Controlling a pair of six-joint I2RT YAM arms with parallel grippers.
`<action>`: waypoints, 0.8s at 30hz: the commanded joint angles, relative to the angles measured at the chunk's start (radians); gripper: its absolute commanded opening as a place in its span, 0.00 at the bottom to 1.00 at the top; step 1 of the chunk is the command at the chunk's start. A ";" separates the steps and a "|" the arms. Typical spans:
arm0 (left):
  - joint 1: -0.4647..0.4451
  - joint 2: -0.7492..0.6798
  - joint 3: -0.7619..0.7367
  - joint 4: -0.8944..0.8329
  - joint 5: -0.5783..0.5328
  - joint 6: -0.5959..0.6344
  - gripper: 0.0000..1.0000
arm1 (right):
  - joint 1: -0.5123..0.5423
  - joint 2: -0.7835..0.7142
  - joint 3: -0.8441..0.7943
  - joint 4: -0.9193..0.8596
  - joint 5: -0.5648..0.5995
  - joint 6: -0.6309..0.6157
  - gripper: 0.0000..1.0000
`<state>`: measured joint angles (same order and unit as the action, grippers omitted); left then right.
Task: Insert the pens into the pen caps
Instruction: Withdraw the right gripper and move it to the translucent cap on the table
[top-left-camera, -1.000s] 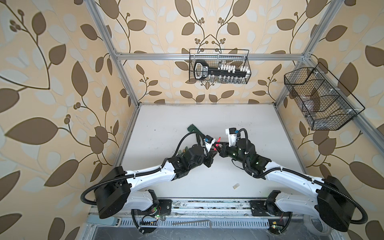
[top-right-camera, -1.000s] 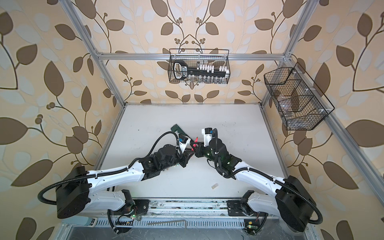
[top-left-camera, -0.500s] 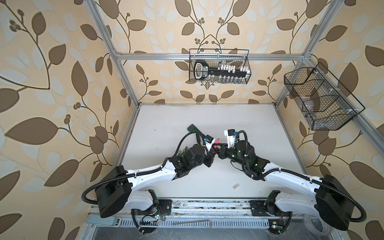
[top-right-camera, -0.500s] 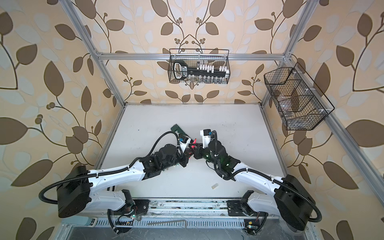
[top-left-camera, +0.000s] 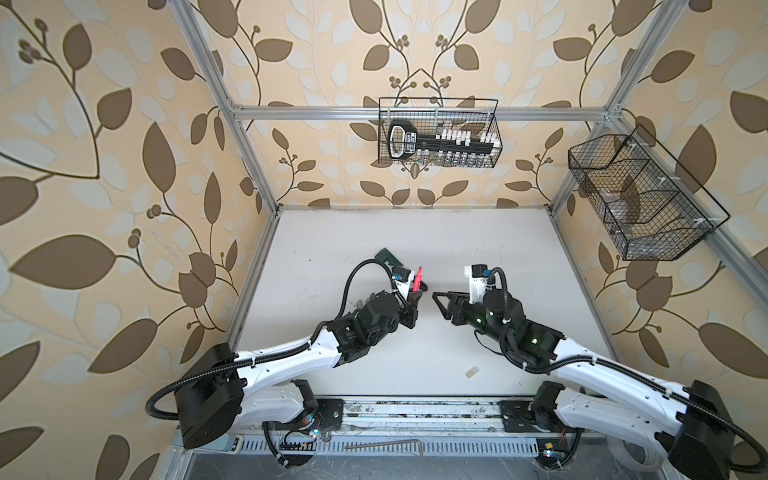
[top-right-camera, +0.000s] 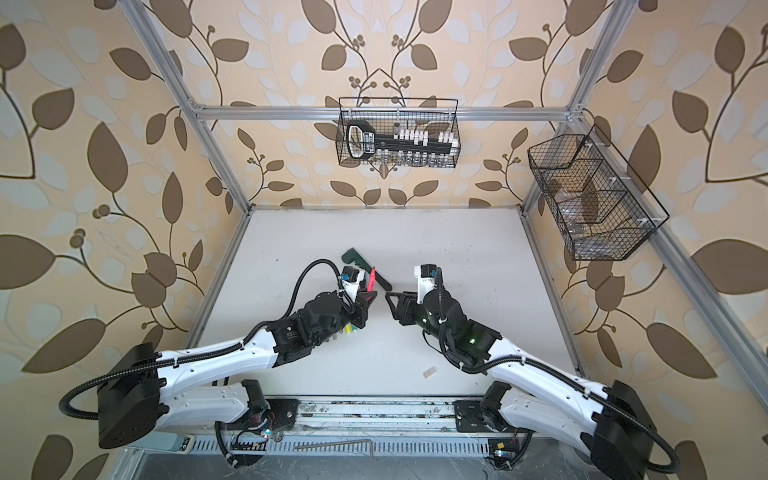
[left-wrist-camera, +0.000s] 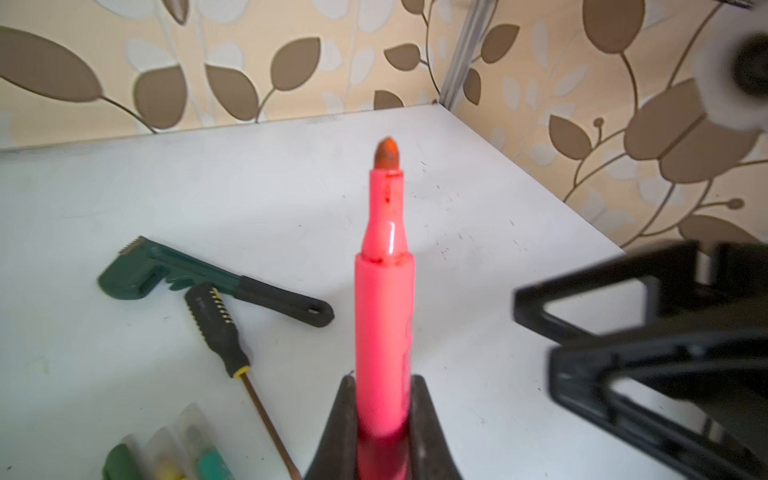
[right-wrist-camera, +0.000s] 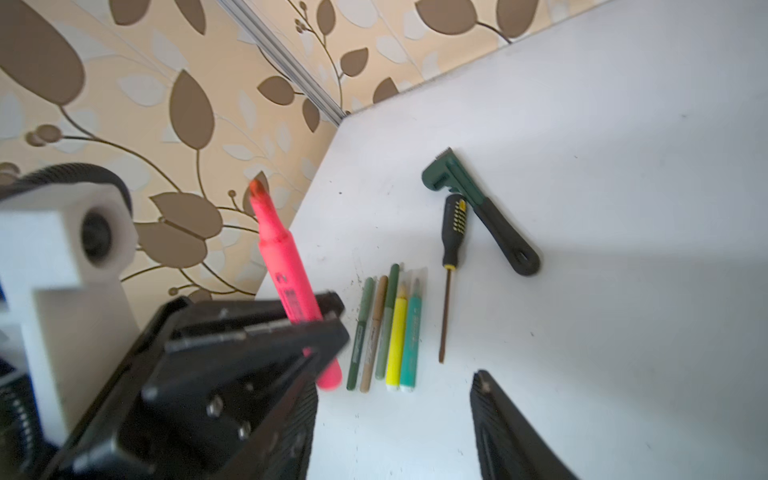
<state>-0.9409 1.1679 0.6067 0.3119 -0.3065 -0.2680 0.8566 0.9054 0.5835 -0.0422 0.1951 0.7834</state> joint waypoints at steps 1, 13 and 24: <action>0.010 -0.032 -0.027 0.091 -0.133 -0.016 0.00 | 0.080 -0.132 -0.024 -0.363 0.177 0.091 0.59; 0.008 -0.054 -0.048 0.116 -0.080 0.009 0.00 | 0.408 -0.247 -0.178 -0.709 0.152 0.436 0.58; 0.008 -0.087 -0.051 0.107 -0.067 0.008 0.00 | 0.484 0.056 -0.213 -0.495 0.125 0.468 0.59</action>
<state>-0.9405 1.1175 0.5591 0.3710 -0.3698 -0.2665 1.3354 0.9222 0.3676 -0.6029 0.3283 1.2240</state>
